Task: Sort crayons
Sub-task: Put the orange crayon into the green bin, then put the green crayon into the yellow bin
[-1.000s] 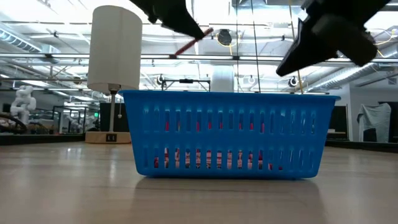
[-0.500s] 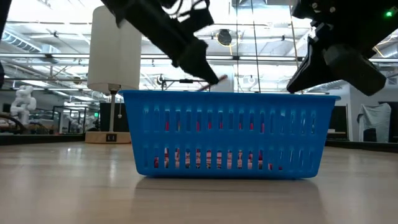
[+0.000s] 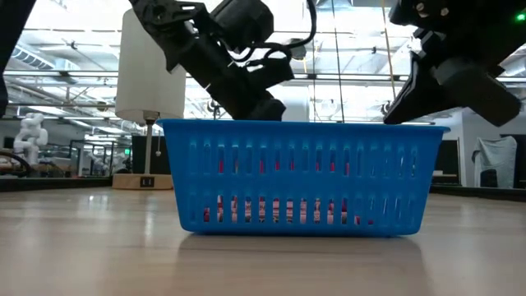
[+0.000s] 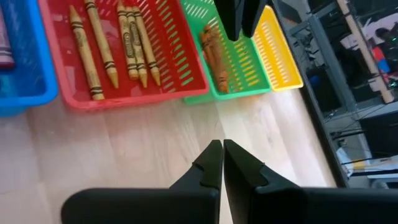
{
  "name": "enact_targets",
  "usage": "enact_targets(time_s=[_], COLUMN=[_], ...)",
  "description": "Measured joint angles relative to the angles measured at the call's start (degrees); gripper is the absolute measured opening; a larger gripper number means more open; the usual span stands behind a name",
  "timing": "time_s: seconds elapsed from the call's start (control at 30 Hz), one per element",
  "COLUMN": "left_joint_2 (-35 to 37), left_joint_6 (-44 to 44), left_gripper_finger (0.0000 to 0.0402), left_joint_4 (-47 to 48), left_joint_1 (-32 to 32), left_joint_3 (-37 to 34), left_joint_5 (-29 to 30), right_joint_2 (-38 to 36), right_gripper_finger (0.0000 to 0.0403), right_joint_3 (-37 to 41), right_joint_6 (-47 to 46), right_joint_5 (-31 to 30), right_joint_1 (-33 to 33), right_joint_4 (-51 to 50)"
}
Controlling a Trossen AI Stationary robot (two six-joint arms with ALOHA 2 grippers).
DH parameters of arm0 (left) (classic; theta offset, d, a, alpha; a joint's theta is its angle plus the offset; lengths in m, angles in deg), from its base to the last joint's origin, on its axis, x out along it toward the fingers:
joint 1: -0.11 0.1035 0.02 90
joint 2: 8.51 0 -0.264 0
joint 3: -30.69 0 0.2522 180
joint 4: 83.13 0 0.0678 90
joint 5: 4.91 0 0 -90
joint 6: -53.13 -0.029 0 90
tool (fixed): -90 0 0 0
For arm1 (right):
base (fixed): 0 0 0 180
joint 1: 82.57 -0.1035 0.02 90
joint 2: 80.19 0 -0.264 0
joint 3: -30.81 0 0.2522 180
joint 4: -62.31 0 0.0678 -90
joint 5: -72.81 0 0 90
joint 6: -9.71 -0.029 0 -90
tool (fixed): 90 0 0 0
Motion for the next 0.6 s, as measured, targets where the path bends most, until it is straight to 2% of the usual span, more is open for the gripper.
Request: enact_targets(time_s=[0.2, 0.3, 0.4, 0.6], left_joint_2=[0.73, 3.66, 8.00, 16.76], left_joint_6=[0.10, 2.92, 10.09, 22.36], left_gripper_finger=[0.0144, 0.0166, 0.0173, 0.0173], left_joint_4=[2.26, 10.75, 22.60, 37.95], left_joint_1=[-0.38, -2.12, -4.91, -15.37], left_joint_3=[0.38, 2.96, 5.66, 6.78], left_joint_5=[1.11, 1.36, 1.35, 1.80], right_joint_2=[0.00, 0.00, 0.02, 0.04], right_gripper_finger=[0.0000, 0.0000, 0.0000, 0.0000], right_joint_3=[0.00, 0.00, 0.00, 0.00], right_joint_6=[-0.34, -0.12, -0.07, -0.93], right_joint_5=[1.39, 2.91, 3.80, 6.46], right_joint_1=[-0.26, -0.76, -1.47, -3.57], right_joint_4=[-0.17, -0.40, -0.94, -2.54])
